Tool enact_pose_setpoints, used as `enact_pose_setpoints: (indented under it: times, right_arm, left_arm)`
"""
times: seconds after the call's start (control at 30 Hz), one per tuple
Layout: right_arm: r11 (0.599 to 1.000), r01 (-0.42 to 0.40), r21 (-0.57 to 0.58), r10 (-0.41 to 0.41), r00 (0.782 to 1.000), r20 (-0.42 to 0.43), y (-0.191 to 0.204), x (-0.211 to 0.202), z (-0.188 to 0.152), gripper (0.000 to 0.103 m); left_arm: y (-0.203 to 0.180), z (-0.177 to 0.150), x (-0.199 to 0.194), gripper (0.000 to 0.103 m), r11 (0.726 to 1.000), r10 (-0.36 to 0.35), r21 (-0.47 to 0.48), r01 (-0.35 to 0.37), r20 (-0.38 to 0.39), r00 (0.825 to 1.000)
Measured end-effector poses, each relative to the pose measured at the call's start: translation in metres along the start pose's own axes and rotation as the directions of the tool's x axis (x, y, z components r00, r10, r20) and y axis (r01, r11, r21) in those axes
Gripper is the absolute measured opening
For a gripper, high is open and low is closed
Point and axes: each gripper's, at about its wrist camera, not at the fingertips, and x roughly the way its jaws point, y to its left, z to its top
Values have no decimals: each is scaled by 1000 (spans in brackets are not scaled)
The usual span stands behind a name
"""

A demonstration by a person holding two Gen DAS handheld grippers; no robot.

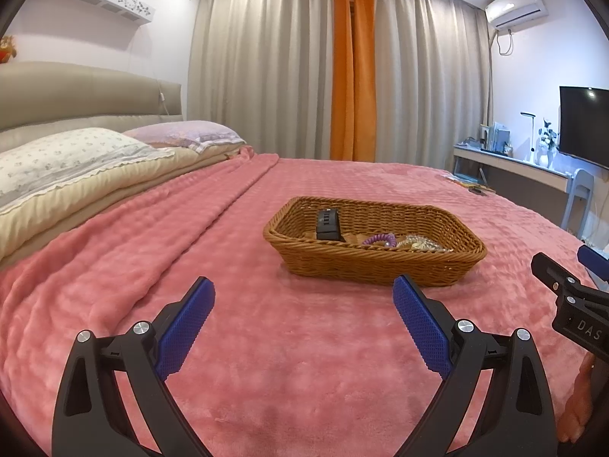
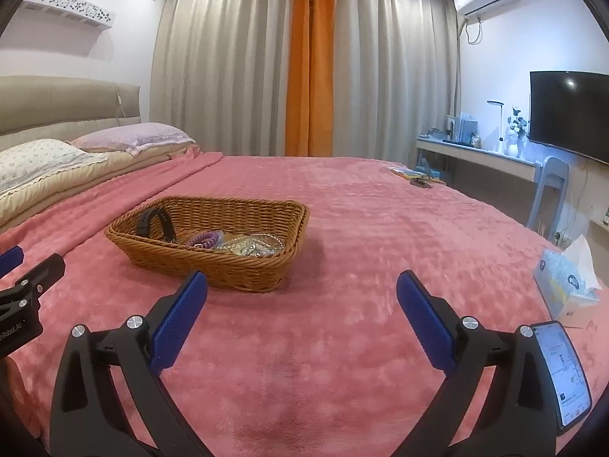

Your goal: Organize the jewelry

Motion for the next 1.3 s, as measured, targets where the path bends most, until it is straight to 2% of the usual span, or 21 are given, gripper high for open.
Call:
enact_pose_setpoints:
  times: [0.2,1.3]
  right_arm:
    - [999,-7,-32,8,1000,21,7,-4,0,95]
    - [1000,-20,-23,20,1000,17,6,-4,-1,95]
  left_arm:
    - [0,0,0,92,1000,-1,-1,1,0,1000]
    - [0,0,0,92,1000,0,0,0,0,1000]
